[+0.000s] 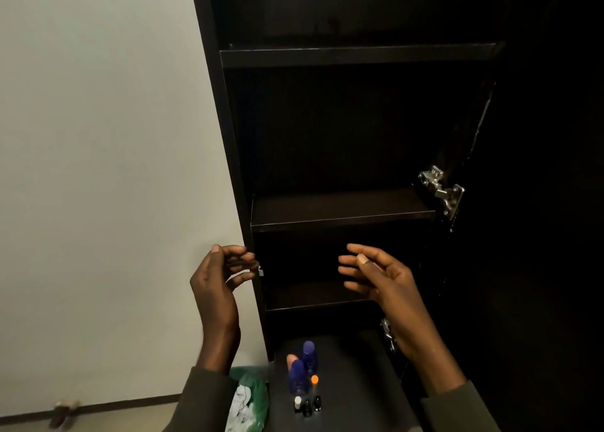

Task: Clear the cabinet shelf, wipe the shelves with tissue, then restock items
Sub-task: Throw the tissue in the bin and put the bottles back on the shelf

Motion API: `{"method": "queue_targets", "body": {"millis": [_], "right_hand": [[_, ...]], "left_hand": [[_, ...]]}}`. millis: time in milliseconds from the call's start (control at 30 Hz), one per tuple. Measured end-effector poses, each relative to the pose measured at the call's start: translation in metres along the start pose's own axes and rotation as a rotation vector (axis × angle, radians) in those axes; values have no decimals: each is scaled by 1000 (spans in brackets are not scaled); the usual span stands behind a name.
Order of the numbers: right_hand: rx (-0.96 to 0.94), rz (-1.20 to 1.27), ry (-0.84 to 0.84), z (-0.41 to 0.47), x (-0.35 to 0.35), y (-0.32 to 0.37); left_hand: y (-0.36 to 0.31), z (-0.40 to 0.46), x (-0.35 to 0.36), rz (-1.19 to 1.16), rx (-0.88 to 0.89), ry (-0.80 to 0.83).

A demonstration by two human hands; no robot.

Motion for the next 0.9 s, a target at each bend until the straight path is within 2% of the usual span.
{"method": "queue_targets", "body": {"millis": [200,300,433,533,600,733,900], "right_hand": [[52,1,-26,0,-16,-27],[155,-31,-44,6,-28,-70],[287,-110,-47,14,-41,-141],[353,-200,-32,15,-47,-185],[384,-285,4,17,-52,-212],[395,-454,43,24,-70,-258],[409,-674,130,35,-80,-291]], "left_hand": [[37,-12,0,52,-51,-23],[81,-27,6,133,-94,-17],[147,-50,13,293,-177,80],[188,-64,18,488,-186,217],[217,-70,24,657,-229,366],[263,-68,34,1008,-208,663],[279,-56,47,1097,-196,885]]}}
Point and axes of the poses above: each hand's wrist, its own z-axis towards the middle knuckle, its own x-axis out of the palm, y = z × x, the point moved 4 cm from there along z, towards the middle knuckle, and after that the axes turned 12 degrees about z, right-handed, at the moved point
